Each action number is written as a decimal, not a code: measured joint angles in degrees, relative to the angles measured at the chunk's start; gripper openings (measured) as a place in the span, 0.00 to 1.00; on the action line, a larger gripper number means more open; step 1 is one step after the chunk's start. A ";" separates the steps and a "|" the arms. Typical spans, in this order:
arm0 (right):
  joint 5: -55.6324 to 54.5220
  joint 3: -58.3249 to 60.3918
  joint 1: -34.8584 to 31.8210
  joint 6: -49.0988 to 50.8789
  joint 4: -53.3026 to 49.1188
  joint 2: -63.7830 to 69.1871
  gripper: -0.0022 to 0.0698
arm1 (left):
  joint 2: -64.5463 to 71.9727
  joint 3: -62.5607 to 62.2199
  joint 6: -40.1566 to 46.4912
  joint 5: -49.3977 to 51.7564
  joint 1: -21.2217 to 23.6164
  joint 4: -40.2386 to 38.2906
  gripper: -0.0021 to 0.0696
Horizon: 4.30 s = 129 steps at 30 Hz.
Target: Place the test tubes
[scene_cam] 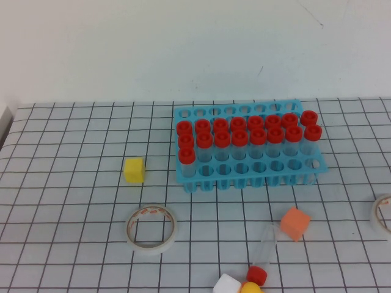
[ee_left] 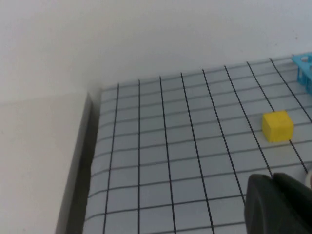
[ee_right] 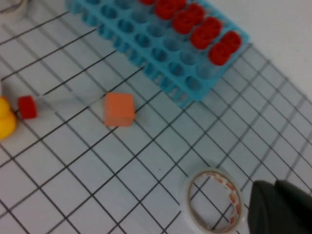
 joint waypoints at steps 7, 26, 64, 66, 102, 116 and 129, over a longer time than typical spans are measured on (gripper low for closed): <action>4.28 -5.11 9.09 -25.25 3.92 21.54 0.03 | 3.05 -0.09 0.18 3.92 0.00 -4.00 0.03; -8.62 -15.71 39.04 -35.03 -23.16 56.71 0.51 | 3.14 6.39 1.77 5.35 0.00 -7.61 0.03; -20.03 -18.93 39.04 -20.90 -21.84 67.74 0.36 | 3.14 8.15 3.48 0.48 0.00 -10.16 0.03; -21.60 -20.49 39.04 -15.59 -20.18 66.25 0.36 | 2.59 8.15 3.60 -0.85 0.00 -11.21 0.03; -63.43 -18.93 67.99 3.08 13.66 50.75 0.36 | -1.97 7.05 80.18 -7.09 -5.88 -97.04 0.64; -61.29 -18.93 70.87 2.98 6.32 51.91 0.36 | -1.97 7.05 81.42 -7.09 -5.88 -97.04 0.62; -61.27 -18.93 71.35 1.27 4.60 51.91 0.36 | -1.97 7.05 81.71 -5.52 -5.88 -97.07 0.38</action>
